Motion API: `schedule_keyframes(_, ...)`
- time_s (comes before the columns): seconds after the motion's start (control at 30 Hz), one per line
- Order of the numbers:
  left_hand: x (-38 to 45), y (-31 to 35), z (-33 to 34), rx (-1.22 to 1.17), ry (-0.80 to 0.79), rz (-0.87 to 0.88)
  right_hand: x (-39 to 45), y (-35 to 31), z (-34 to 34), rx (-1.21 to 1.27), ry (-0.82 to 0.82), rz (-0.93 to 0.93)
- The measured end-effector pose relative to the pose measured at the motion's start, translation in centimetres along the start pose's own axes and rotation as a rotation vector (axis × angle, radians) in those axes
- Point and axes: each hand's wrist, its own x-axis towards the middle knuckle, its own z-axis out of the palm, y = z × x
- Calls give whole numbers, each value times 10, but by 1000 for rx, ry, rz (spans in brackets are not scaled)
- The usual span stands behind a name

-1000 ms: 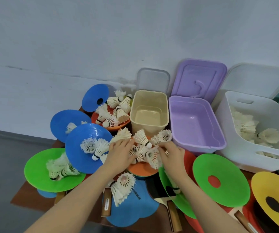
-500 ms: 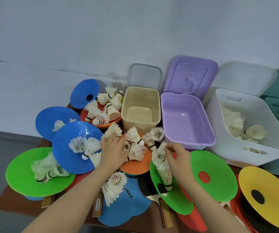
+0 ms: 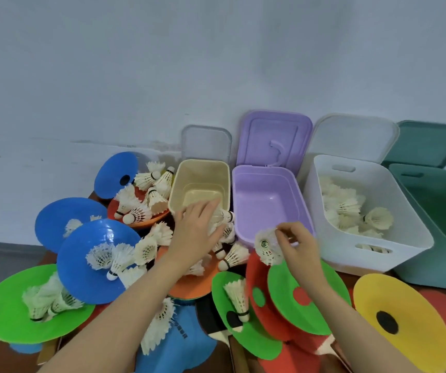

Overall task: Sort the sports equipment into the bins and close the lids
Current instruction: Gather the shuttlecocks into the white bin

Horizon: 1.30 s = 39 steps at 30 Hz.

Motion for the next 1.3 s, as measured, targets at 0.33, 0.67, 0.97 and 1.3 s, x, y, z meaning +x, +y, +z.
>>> schedule_keyframes(0.33, 98, 110, 64, -41, -22, 130, 63, 54, -120, -57, 196, -52)
schedule_keyframes(0.67, 156, 218, 140, -137, -128, 173, 106, 116, -219, -247, 229, 40)
schedule_keyframes(0.97, 138, 215, 178, 98, -537, 168, 107, 162, -223, -532, -388, 207)
schedule_keyframes(1.3, 126, 192, 146, 94, -313, 79, 108, 144, -192, -498, -167, -126)
